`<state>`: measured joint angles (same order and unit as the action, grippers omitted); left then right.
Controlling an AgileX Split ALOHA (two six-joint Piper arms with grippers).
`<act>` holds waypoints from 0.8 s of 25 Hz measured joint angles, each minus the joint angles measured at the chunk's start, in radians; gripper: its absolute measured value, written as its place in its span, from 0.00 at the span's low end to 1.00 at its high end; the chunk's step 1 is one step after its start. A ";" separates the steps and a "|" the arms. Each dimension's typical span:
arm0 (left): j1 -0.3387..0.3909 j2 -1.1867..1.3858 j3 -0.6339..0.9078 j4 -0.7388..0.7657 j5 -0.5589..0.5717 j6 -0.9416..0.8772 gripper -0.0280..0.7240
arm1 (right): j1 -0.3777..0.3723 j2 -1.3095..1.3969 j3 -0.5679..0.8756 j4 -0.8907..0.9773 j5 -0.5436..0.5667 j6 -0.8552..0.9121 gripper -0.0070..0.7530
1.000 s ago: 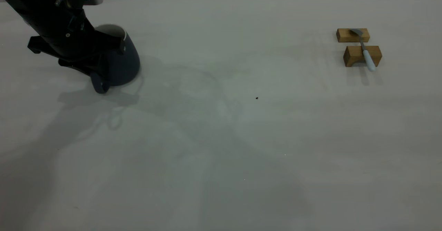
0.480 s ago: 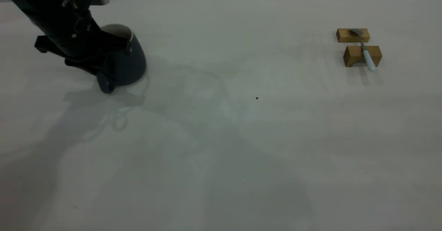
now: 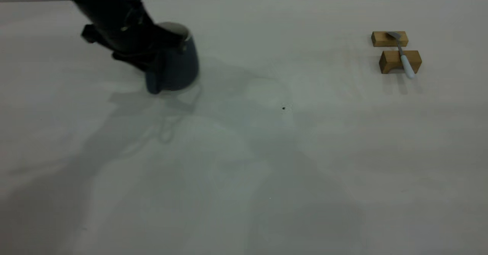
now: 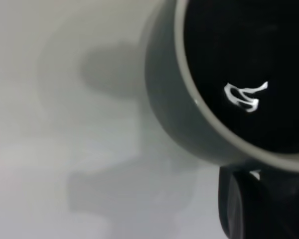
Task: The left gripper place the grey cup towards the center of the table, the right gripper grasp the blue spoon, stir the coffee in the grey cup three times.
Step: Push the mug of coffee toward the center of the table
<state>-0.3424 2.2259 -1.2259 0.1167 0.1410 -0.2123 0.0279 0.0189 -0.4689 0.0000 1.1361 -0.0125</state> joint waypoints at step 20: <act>-0.195 0.106 -0.169 0.000 0.023 0.043 0.31 | 0.000 0.000 0.000 0.000 0.000 0.000 0.32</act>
<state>-0.5376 2.3318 -1.3951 0.1165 0.1644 -0.1688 0.0279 0.0189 -0.4689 0.0000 1.1361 -0.0125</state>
